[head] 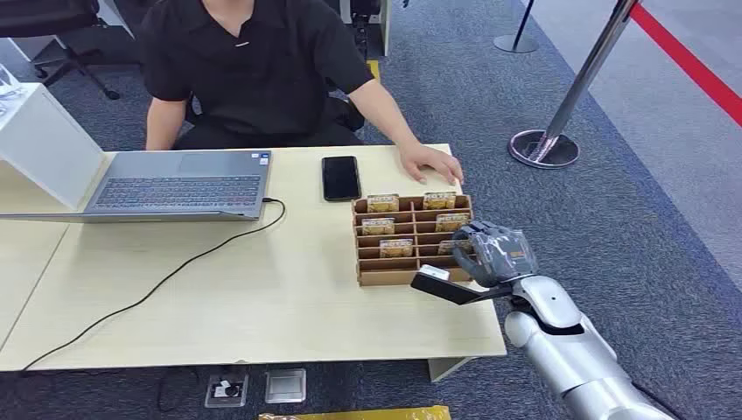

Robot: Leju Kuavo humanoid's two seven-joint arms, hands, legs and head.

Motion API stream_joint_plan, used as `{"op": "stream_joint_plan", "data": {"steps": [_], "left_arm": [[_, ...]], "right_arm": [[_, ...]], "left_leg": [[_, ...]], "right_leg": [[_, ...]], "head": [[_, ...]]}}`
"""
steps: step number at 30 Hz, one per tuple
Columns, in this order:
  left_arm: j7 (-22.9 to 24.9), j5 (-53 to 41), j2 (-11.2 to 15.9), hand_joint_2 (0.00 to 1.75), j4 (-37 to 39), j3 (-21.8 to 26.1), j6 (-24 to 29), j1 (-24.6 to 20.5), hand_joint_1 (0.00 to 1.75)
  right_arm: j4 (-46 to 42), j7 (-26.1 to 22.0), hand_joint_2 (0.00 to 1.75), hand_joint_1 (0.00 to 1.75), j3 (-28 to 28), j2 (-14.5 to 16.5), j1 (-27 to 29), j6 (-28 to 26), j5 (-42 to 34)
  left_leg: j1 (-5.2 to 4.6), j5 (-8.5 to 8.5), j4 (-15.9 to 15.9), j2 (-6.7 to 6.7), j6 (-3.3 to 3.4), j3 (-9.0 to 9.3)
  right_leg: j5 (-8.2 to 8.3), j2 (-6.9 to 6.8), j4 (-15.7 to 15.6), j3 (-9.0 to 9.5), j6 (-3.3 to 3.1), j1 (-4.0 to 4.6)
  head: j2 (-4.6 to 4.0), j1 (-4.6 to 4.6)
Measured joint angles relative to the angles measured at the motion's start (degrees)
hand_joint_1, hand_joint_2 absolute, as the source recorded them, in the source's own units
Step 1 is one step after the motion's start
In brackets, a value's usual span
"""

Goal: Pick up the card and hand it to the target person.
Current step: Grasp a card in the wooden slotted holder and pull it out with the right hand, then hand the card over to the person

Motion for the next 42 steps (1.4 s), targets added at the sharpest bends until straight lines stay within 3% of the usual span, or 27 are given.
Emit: {"op": "stream_joint_plan", "data": {"steps": [8,12,18,25,32,37,42], "left_arm": [[-0.8,0.0,0.0,0.00,0.0,0.0,0.3,0.0,0.00],[-1.6,0.0,0.0,1.75,0.0,0.0,0.7,0.0,0.00],[-1.4,0.0,0.0,1.75,0.0,-0.1,1.0,0.0,0.00],[-1.3,0.6,0.0,1.75,0.0,-0.1,1.5,0.0,0.00],[-0.9,0.7,0.0,1.75,0.0,-0.1,2.1,0.0,0.00],[-0.5,0.8,-0.2,1.75,0.0,-0.1,2.0,-0.6,0.00],[-0.3,0.6,-0.5,1.75,0.1,-0.1,1.5,-1.3,0.00]], "right_arm": [[0.4,-0.2,1.75,1.74,0.0,0.0,-0.3,-0.1,-0.1],[0.6,-0.6,1.75,1.75,0.0,0.0,-0.4,-0.7,-0.8],[0.9,-1.3,1.75,1.75,0.1,0.0,-0.4,-1.6,-1.7],[-0.7,-5.1,1.75,1.75,-0.1,0.1,-0.3,-3.2,-8.7],[-7.9,-10.4,1.75,1.75,-0.9,1.0,-0.6,-11.7,-16.4],[-12.4,-18.8,1.75,1.75,-4.1,4.1,-2.6,-14.8,-19.5],[-10.2,-19.9,1.75,1.75,-4.8,7.0,-7.3,-14.8,-18.5]], "left_leg": [[0.00,0.00,0.0,0.00,0.00,0.02],[0.00,0.02,0.0,0.00,0.01,0.03],[0.00,0.02,0.0,0.00,0.02,0.03],[0.00,0.02,0.0,0.00,0.02,0.01],[0.00,0.02,0.0,0.00,0.02,-0.01],[0.00,0.03,0.0,0.03,0.02,0.00],[0.00,0.07,0.0,0.04,-0.03,0.02]], "right_leg": [[0.00,0.00,0.0,0.02,0.00,0.00],[0.01,0.00,0.0,0.03,0.00,0.00],[0.01,0.00,0.0,0.03,0.01,0.00],[0.01,0.00,0.0,0.01,0.00,0.00],[0.01,0.00,0.0,0.00,0.00,0.00],[0.02,0.04,0.0,0.01,0.00,0.00],[0.06,0.04,0.1,0.02,-0.04,0.00]], "head": [[0.00,-0.02],[0.00,-0.01],[0.00,-0.03],[0.00,-0.01],[0.00,-0.01],[0.00,0.01],[0.00,0.01]]}}
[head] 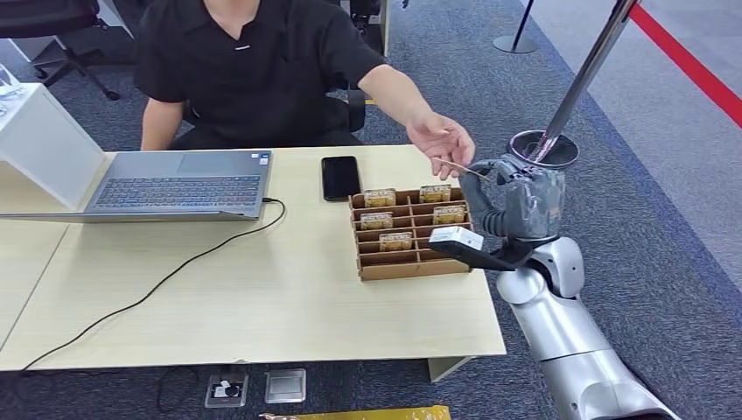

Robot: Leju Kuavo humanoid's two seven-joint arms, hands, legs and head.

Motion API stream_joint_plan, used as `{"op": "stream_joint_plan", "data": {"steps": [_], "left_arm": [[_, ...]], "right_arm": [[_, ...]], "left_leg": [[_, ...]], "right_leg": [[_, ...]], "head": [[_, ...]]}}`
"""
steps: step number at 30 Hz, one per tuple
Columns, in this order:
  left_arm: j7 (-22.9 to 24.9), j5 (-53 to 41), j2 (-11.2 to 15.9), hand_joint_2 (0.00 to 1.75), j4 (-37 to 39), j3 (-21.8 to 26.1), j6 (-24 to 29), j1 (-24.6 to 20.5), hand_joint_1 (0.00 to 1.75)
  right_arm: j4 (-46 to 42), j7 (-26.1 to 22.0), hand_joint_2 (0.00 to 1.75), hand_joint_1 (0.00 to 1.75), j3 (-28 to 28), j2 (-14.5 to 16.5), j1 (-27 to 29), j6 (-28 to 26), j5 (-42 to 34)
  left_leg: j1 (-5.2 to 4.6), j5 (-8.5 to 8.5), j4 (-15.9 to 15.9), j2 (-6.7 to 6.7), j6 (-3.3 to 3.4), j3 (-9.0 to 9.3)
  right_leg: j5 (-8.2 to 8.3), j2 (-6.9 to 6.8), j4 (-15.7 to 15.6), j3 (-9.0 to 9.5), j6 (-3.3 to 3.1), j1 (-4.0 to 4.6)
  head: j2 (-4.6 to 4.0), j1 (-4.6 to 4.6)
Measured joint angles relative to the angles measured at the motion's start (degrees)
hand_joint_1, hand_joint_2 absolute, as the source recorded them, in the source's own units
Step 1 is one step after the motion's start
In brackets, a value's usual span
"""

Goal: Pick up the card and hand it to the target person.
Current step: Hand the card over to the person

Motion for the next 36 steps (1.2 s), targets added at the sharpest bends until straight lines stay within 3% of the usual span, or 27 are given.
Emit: {"op": "stream_joint_plan", "data": {"steps": [11,12,15,16,20,29,36], "left_arm": [[0.6,-1.3,-0.2,1.75,0.0,-0.3,-1.1,-0.8,0.00],[0.6,-1.3,-0.2,1.31,0.0,-0.3,-1.3,-0.8,0.00],[1.1,-1.0,-0.2,0.00,0.1,-0.3,-1.8,-0.7,0.00],[1.4,-1.0,-0.1,0.00,0.1,-0.3,-1.9,-0.7,0.00],[2.2,-0.9,-0.1,0.00,0.2,-0.3,-2.2,-0.4,0.00],[2.3,-0.7,-0.1,0.00,0.3,-0.1,-1.5,-0.3,0.00],[2.0,-0.3,-0.1,0.00,0.3,-0.1,-1.4,0.1,0.00]], "right_arm": [[15.2,-0.4,1.75,1.75,-0.3,4.9,-9.9,0.0,4.9],[16.2,-0.6,1.75,1.75,-0.6,5.3,-10.5,0.0,5.3],[18.4,-1.4,1.75,0.44,-1.8,6.2,-11.6,0.0,7.0],[18.9,-1.7,1.75,0.00,-2.3,6.5,-11.8,0.0,7.4],[20.2,-2.4,0.00,0.00,-4.1,7.3,-12.0,0.0,8.3],[20.3,-3.6,0.00,0.00,-10.0,7.7,-10.4,0.0,8.7],[20.3,-2.3,0.00,0.00,-21.7,5.2,-4.0,-0.1,14.2]], "left_leg": [[0.00,0.02,0.0,-0.01,0.00,0.00],[0.00,0.02,0.0,-0.01,-0.01,0.00],[0.00,0.03,0.0,-0.03,-0.01,-0.02],[0.00,0.03,0.0,-0.03,-0.01,-0.02],[0.00,0.03,0.0,-0.03,-0.01,-0.06],[0.00,0.02,0.0,-0.03,-0.01,-0.04],[0.00,0.00,0.0,-0.08,0.01,-0.10]], "right_leg": [[0.01,0.00,0.0,-0.03,-0.01,0.00],[0.01,0.00,0.0,-0.03,-0.01,0.00],[0.01,-0.01,0.0,-0.03,-0.01,0.00],[0.01,-0.01,0.0,-0.04,-0.01,0.00],[0.01,-0.01,0.0,-0.08,-0.01,0.00],[0.01,-0.02,0.0,-0.11,-0.01,0.00],[0.01,-0.07,0.0,-0.10,0.00,0.00]], "head": [[0.01,-0.03],[0.01,-0.04],[-0.01,-0.02],[0.00,-0.01],[0.00,-0.01],[0.00,-0.01],[0.00,-0.03]]}}
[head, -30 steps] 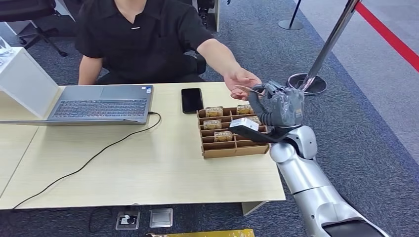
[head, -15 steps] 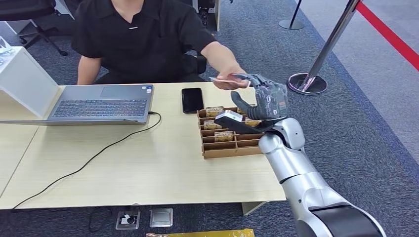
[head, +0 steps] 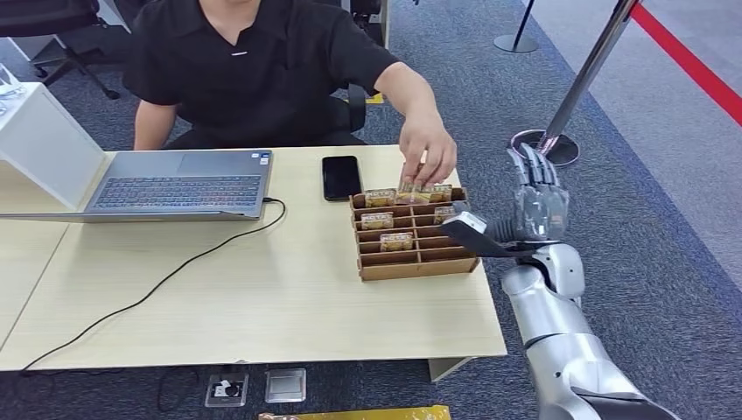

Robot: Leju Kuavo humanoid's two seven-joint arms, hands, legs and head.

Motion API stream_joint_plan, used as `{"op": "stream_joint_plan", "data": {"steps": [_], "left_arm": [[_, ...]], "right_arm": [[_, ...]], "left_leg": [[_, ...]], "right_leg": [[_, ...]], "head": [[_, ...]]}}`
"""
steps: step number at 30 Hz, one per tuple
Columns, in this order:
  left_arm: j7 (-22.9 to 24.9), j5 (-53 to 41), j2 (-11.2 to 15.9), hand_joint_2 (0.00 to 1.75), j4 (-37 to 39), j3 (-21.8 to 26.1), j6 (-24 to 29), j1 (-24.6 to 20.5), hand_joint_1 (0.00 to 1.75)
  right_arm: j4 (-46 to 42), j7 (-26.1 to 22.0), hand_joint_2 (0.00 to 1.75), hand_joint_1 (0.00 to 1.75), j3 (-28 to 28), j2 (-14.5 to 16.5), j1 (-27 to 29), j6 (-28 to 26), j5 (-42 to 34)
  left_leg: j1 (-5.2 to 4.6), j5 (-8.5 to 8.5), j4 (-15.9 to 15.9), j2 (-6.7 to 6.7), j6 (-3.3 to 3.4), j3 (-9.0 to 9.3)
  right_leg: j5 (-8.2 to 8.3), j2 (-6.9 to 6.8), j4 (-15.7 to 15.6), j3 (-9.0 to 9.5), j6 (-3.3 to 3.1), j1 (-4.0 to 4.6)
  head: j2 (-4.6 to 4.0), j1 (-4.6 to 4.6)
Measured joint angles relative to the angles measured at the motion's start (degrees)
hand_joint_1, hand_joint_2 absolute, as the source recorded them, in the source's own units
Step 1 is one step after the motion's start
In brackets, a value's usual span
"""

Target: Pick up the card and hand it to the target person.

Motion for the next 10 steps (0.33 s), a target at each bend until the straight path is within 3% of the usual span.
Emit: {"op": "stream_joint_plan", "data": {"steps": [10], "left_arm": [[0.4,0.4,0.0,0.00,0.1,0.3,0.9,1.2,0.00]], "right_arm": [[7.2,6.1,0.00,0.00,-21.3,-5.7,7.9,0.0,3.9]], "left_leg": [[0.00,-0.04,0.0,-0.01,0.05,-0.08]], "right_leg": [[-0.01,-0.01,0.0,-0.06,0.01,0.00]], "head": [[0.01,0.07]]}}
